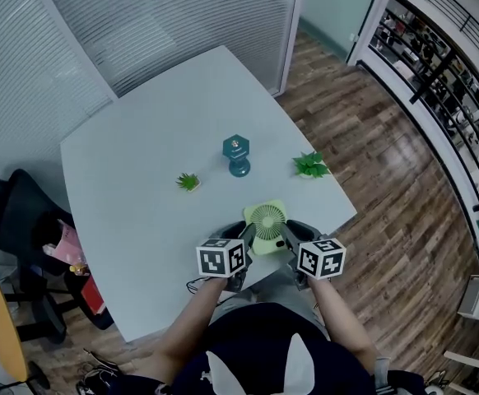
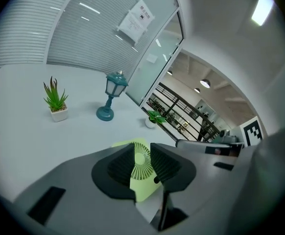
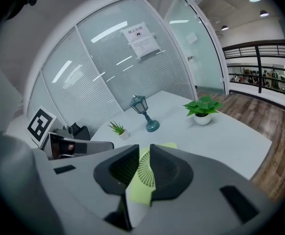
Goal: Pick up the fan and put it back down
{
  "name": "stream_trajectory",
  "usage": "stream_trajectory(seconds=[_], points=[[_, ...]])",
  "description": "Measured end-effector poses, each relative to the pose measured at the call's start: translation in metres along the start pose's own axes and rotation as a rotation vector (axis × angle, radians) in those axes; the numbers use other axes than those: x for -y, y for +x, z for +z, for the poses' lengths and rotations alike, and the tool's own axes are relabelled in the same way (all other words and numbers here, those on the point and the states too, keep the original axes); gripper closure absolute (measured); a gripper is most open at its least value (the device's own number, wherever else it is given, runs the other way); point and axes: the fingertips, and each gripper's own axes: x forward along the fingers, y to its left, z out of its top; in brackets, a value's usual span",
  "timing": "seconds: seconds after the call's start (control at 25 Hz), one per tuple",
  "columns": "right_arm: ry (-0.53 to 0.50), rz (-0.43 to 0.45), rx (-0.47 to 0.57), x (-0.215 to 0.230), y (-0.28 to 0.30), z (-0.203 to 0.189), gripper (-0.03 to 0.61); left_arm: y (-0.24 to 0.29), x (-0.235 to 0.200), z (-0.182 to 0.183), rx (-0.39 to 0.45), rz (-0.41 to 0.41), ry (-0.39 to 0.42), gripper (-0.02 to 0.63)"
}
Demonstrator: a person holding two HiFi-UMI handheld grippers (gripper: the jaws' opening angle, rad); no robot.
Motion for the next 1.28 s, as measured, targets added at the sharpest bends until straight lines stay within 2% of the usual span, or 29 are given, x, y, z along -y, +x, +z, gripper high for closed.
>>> stream_trajectory(seconds=[0.12,0.28,0.44,0.76,1.0,1.28], points=[[-0.023,-0.01,0.019,-0.009,-0.008,0.005,0.571,-0.009,0.012,0.003,0.031,-0.028,0.054,0.533],[-0.058,-0.012,0.06,-0.02,-0.019,0.013,0.572,-0.02,0.035,0.007,0.069,-0.081,0.2,0.568],[-0.066,-0.005,0.1,-0.031,-0.032,0.021,0.574,-0.03,0.051,0.011,0.112,-0.096,0.262,0.584],[-0.083,-0.003,0.099,-0.042,-0.041,0.019,0.575,-0.038,0.056,0.003,0.094,-0.078,0.275,0.592],[-0.1,-0.005,0.089,-0.046,-0.045,0.014,0.575,-0.043,0.063,0.003,0.085,-0.1,0.224,0.592],[-0.107,-0.012,0.083,-0.048,-0.05,0.013,0.575,-0.048,0.069,0.006,0.093,-0.107,0.219,0.592]])
